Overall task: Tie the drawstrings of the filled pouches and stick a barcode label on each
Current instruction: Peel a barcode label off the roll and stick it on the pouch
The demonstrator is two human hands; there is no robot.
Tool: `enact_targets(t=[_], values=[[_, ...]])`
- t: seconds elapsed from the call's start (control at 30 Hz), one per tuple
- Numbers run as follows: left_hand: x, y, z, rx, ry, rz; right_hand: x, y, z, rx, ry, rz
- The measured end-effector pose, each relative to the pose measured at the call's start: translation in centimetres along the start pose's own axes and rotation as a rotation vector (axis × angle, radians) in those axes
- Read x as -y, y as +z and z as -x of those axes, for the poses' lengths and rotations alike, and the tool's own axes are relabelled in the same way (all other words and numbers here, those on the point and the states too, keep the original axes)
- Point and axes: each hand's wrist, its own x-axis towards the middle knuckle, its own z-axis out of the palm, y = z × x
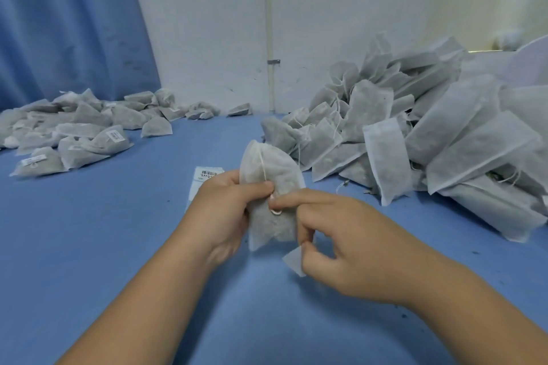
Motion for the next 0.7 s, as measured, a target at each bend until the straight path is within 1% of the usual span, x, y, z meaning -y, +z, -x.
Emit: enact_targets(t=[0.1, 0.2, 0.3, 0.4, 0.47, 0.53, 0.63, 0.7], values=[[-0.1, -0.1, 0.1, -0.010, -0.047, 0.025, 0.0, 0.0, 0.0, 0.045, 0.034, 0.034], [-0.2, -0.1, 0.2, 0.006, -0.082, 0.042, -0.2, -0.1, 0.0, 0.021, 0.050, 0.003], [-0.1, -0.1, 0.4, -0.008, -0.102, -0.051, -0.2, -0.1, 0.0, 0.004, 0.059, -0.042], [0.1, -0.1, 0.5, -0.069, -0.078, -0.155, -0.1, -0.2, -0.1, -0.024, 0.085, -0.133], [0.2, 0.0, 0.5, -0.110, -0.046, -0.190, 0.1, -0.6, -0.2, -0.133, 0.141, -0.243], [0.1, 0.3, 0.7, -0.127, -0.022, -0.214, 0.1, -1.0, -0.3, -0.328, 0.206, -0.287], [0.3, 0.6, 1.0, -0.106, -0.010, -0.251, 0.1, -0.8, -0.6, -0.612, 0.256, -0.151], [0.2, 0.9, 1.2, -0.090, -0.003, -0.275, 0.2, -0.1, -0.7, -0.709, 0.255, -0.008]])
